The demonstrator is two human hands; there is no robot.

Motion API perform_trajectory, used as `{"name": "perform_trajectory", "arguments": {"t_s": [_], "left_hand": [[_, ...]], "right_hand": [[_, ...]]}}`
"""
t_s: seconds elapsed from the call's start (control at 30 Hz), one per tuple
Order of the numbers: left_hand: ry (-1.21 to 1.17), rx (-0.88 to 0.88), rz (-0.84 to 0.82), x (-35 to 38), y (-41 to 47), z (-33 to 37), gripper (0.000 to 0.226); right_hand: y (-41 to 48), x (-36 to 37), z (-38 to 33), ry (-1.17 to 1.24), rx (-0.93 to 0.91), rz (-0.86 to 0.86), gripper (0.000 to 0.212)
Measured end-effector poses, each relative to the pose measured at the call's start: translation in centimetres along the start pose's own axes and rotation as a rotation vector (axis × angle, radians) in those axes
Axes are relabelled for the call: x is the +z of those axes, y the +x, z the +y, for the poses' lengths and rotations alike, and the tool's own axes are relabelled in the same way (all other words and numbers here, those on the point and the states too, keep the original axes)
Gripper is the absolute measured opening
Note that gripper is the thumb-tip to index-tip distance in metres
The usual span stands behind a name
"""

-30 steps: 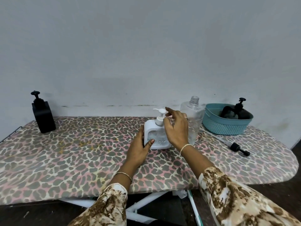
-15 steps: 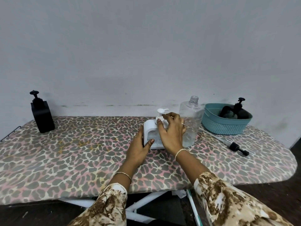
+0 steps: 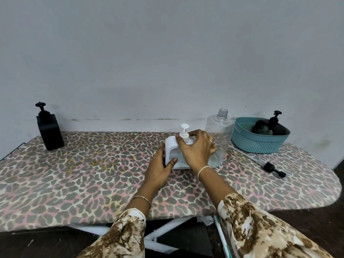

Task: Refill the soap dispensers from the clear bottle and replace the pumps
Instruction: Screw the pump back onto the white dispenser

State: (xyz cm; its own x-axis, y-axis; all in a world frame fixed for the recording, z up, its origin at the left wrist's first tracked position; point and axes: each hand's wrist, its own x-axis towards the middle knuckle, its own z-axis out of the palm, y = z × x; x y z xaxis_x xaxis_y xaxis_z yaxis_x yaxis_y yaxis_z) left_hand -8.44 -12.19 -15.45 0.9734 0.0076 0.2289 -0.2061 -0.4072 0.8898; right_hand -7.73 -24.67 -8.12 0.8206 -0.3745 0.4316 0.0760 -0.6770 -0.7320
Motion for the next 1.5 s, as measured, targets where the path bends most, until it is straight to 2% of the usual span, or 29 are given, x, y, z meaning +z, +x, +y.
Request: {"name": "perform_trajectory", "arguments": {"t_s": [0.1,0.27,0.43,0.53,0.7,0.9,1.0,1.2,1.5], "left_hand": [[0.002,-0.005,0.002,0.0,0.0,0.0,0.08],[0.02,0.004,0.013,0.0,0.0,0.0,0.086],[-0.028,-0.026,0.039,0.0,0.1,0.3,0.074],[-0.037,-0.031,0.042,0.0,0.0,0.5,0.072],[-0.019,-0.028,0.039,-0.1,0.0,0.4,0.074],[-0.046,-0.034,0.06,0.0,0.0,0.6,0.073],[-0.064,-0.027,0.061,-0.1,0.0,0.6,0.073],[-0.095,-0.027,0.057,-0.3,-0.1,0.9,0.067],[-0.056,-0.045,0.126,-0.2,-0.3,1.2,0.067]], "right_hand": [[0.0,0.2,-0.2,0.05,0.019,-0.038,0.039],[-0.9,0.3,1.1,0.031,-0.191,-0.087,0.034],[-0.4,0.0,0.2,-0.034,-0.051,0.024,0.036],[-0.1,0.1,-0.2,-0.049,-0.005,0.019,0.041],[-0.7,0.1,1.1,-0.022,-0.132,-0.09,0.036],[-0.4,0.0,-0.1,-0.12,-0.046,0.036,0.033],[-0.4,0.0,-0.2,-0.128,-0.055,0.047,0.035],[0.6,-0.6,0.6,-0.111,-0.138,-0.098,0.035],[-0.1,-0.3,-0.4,-0.249,-0.102,0.039,0.035]]}}
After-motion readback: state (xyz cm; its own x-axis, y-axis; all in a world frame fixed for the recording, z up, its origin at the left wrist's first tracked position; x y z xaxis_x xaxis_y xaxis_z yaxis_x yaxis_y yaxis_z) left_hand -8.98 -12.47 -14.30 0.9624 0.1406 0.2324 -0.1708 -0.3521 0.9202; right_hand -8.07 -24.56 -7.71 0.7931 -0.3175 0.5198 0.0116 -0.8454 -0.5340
